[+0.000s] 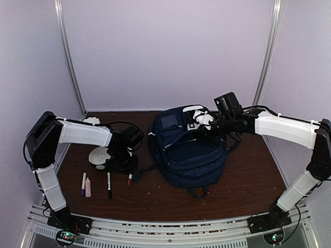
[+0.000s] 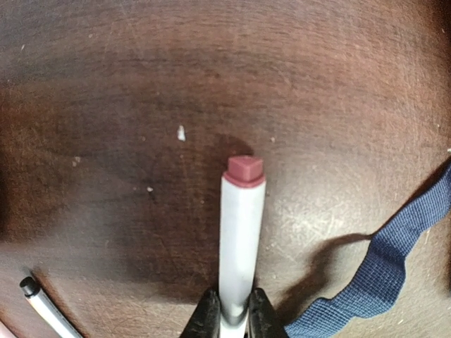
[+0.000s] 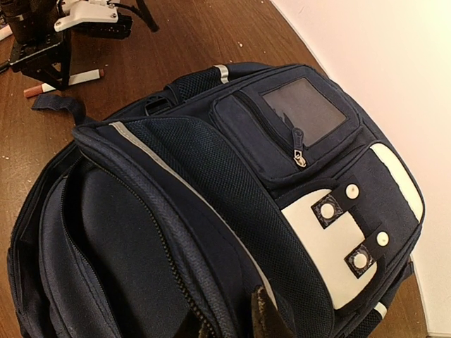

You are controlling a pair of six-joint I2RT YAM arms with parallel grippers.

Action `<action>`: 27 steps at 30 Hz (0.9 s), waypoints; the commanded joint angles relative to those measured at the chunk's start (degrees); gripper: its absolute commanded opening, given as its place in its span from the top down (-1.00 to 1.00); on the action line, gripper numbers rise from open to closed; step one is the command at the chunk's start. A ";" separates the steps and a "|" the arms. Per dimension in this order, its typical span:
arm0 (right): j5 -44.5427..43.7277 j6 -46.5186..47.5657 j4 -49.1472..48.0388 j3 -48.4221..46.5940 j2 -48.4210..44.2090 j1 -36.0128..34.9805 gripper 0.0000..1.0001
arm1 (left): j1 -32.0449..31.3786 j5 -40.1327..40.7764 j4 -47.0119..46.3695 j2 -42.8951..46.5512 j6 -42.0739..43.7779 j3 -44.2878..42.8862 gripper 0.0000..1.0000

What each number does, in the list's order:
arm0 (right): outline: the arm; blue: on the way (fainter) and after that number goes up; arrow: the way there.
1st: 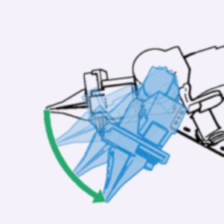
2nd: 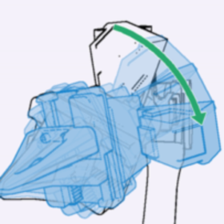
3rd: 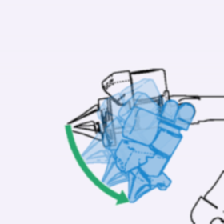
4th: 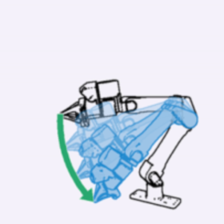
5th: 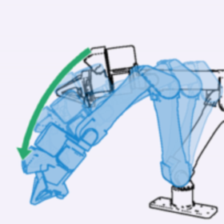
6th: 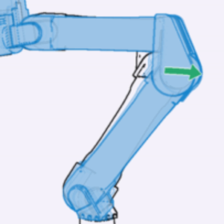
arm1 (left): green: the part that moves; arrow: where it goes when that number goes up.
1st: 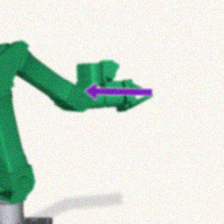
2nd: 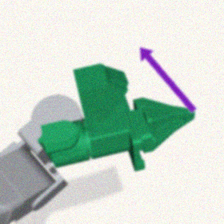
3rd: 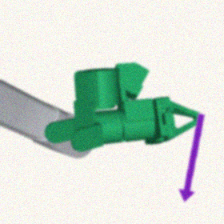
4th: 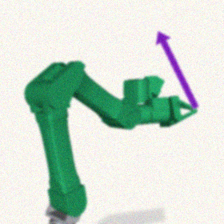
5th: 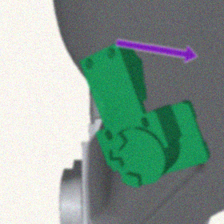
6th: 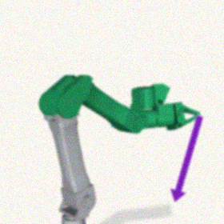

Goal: Pack the student bag
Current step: Pick up the pen at the corner of the board, then place the pen in the upper front pocket of the bag.

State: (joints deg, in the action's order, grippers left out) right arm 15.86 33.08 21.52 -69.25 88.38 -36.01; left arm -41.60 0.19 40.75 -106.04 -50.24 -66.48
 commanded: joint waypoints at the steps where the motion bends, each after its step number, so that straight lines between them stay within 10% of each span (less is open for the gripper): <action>1: 1.37 -0.64 -0.95 -0.12 -0.41 -0.12 0.67 | 0.25 0.99 2.78 1.22 1.59 -1.89 0.75; 14: 1.79 -1.74 -0.83 -1.05 1.01 -0.11 0.69 | -1.96 2.93 -6.22 14.00 18.22 -8.75 0.95; 27: 2.44 -5.22 -0.30 -3.14 2.66 0.06 0.73 | -18.45 3.38 -21.27 15.05 48.79 -11.36 0.92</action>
State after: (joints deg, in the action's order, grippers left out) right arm 16.86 30.04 21.96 -69.95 90.04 -36.01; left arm -58.13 4.73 26.46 -90.56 -14.31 -75.90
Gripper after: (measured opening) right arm 0.142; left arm 0.091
